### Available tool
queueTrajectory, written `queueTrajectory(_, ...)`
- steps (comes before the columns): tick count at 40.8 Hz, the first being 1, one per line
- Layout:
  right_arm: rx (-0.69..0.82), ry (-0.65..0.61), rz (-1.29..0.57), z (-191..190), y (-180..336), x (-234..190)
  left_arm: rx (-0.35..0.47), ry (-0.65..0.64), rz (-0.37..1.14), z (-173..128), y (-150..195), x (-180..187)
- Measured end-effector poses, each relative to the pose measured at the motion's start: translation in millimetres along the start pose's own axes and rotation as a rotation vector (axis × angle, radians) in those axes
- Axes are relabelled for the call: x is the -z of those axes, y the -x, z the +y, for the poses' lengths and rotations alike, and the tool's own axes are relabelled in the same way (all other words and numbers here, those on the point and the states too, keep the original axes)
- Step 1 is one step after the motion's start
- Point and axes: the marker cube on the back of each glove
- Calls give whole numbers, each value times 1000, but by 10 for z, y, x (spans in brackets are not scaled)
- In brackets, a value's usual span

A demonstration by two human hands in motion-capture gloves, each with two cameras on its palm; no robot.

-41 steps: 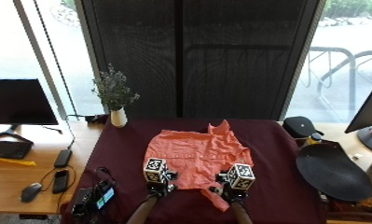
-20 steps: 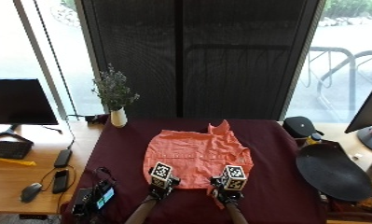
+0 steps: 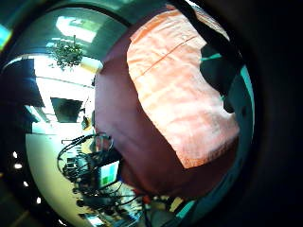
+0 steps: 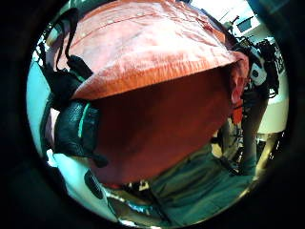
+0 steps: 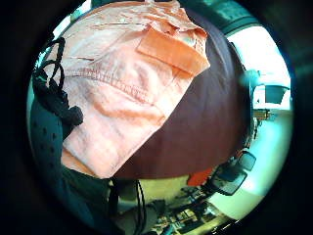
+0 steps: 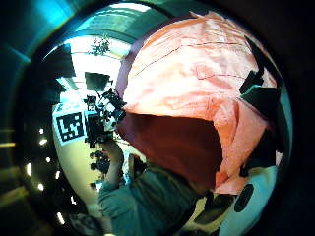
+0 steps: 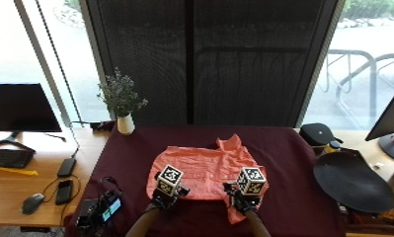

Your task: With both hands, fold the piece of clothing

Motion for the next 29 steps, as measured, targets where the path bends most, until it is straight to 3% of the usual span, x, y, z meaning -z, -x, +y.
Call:
queueTrajectory(4,-17,85,31,-169,33,305,-1,67,-21,-85,127,262)
queueTrajectory(8,-49,98,45,-540,44,600,44,74,-62,-402,277,420)
queueTrajectory(16,-127,-133,72,-1553,166,1261,193,-4,-155,-1363,591,692)
queueTrajectory(23,-138,-335,193,-2140,395,1657,345,-284,-153,-1990,940,1047)
queueTrajectory(29,-183,-355,288,-2618,323,1396,424,-160,-100,-2081,1024,639)
